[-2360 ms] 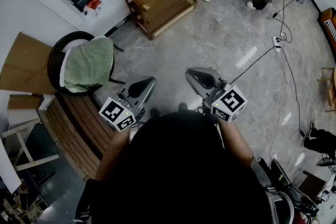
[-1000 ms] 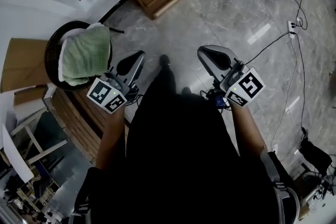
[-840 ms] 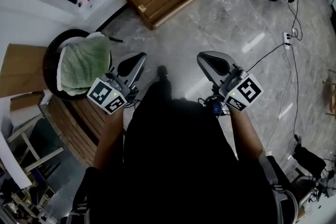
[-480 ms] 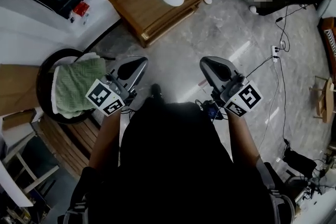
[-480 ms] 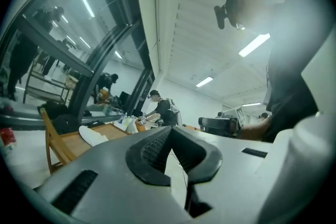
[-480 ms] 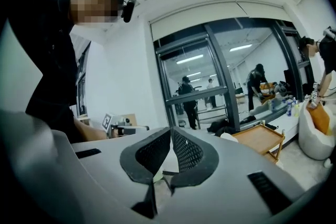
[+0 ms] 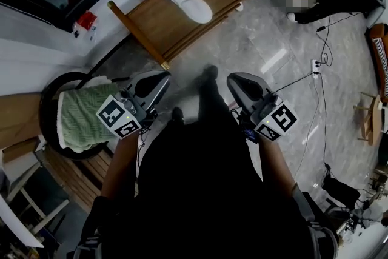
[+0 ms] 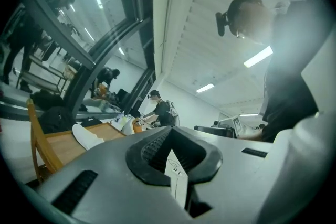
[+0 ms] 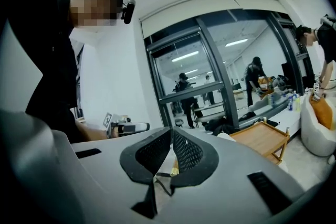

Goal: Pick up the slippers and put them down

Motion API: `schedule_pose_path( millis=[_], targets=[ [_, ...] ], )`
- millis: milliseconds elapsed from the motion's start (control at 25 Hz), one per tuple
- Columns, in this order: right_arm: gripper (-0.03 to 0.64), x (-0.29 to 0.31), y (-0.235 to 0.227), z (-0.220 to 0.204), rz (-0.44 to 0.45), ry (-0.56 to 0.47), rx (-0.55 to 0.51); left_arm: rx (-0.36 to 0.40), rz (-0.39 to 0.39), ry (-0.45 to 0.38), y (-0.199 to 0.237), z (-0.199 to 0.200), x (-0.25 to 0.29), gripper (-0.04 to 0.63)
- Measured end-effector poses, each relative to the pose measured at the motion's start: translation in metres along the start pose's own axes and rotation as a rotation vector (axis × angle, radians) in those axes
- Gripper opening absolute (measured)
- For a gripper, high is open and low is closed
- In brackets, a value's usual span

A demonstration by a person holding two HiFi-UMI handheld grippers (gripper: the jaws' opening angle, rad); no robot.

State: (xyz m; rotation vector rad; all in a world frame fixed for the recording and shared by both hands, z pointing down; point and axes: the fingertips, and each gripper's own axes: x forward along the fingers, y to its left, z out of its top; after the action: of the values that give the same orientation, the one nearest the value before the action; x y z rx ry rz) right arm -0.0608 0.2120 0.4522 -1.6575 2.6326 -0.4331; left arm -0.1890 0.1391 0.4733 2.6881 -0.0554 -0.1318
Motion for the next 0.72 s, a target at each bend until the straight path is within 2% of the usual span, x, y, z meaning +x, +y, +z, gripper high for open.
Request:
schedule_pose_path(
  millis=[120, 240, 400, 520, 720],
  targets=[
    [0.027, 0.020, -0.035, 0.002, 0.031, -0.003, -0.018, 0.019, 0.043, 0.016, 0.020, 0.003, 0.019, 0.011],
    [0.027, 0.044, -0.077, 0.011, 0.092, -0.009, 0.007, 0.049, 0.096, 0.054, 0.043, 0.008, 0.045, 0.011],
    [0.028, 0.081, -0.129, 0.037, 0.210, -0.002, 0.034, 0.035, 0.197, 0.055, 0.079, 0.029, 0.079, 0.011],
    [0.028, 0.099, -0.171, 0.054, 0.296, 0.007, 0.061, 0.039, 0.272, 0.089, 0.101, 0.039, 0.110, 0.011],
    [0.028, 0.119, -0.243, 0.065, 0.374, 0.027, 0.114, 0.028, 0.370, 0.144, 0.142, 0.044, 0.162, 0.011]
  ],
)
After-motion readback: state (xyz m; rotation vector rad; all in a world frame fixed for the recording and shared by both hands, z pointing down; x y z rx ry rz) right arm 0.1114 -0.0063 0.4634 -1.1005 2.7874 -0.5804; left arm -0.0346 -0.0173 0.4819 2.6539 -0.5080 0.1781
